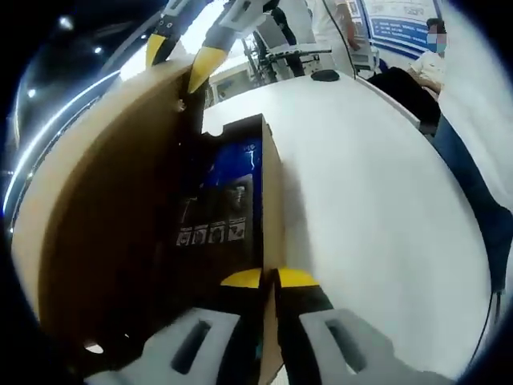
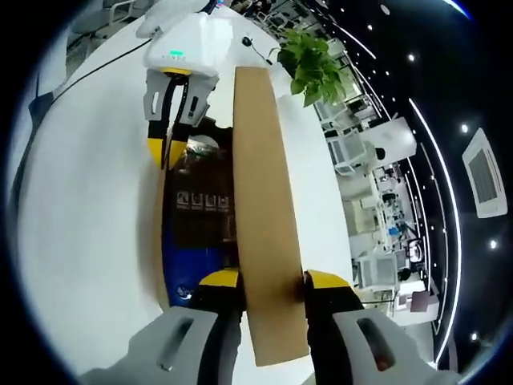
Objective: Operate the shoe box by opening the lid, removing the specified soft item, and placing it in the target area until the item is outside and the box remains undamaged.
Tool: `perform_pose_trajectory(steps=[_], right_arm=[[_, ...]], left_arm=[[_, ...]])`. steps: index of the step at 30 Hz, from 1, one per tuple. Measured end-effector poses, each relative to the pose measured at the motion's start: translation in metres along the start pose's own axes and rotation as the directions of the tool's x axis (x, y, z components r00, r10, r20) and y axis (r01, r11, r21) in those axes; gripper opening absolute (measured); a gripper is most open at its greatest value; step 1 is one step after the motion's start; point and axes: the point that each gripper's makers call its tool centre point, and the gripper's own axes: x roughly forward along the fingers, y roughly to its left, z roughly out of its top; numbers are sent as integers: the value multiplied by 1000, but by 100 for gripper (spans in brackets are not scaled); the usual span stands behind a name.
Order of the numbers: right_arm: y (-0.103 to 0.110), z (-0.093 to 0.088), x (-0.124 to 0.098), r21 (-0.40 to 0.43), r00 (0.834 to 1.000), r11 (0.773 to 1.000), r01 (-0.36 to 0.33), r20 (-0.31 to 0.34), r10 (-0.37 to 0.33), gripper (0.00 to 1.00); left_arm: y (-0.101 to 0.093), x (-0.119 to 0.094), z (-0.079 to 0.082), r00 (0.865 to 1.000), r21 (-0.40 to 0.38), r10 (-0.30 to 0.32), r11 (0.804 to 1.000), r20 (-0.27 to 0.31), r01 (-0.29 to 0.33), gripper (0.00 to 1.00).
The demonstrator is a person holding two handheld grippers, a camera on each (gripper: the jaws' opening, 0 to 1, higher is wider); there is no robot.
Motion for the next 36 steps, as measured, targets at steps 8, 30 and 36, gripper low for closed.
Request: perform_pose_trajectory(steps=[8, 30, 36], right_arm=[[-16, 3, 5, 2, 995, 997, -71, 66, 70, 28], [-37, 3, 11, 25, 994, 998, -65, 92, 62, 27], [-40, 3, 13, 45, 999, 999, -18, 51, 16, 26]], left_arm=[[-2, 0, -1, 999, -11, 22, 1000, -46, -23, 4], [-3, 1, -2, 995, -22, -1, 1000, -100, -2, 4], [-2, 1, -1, 997, -25, -4, 1000, -77, 2, 4]])
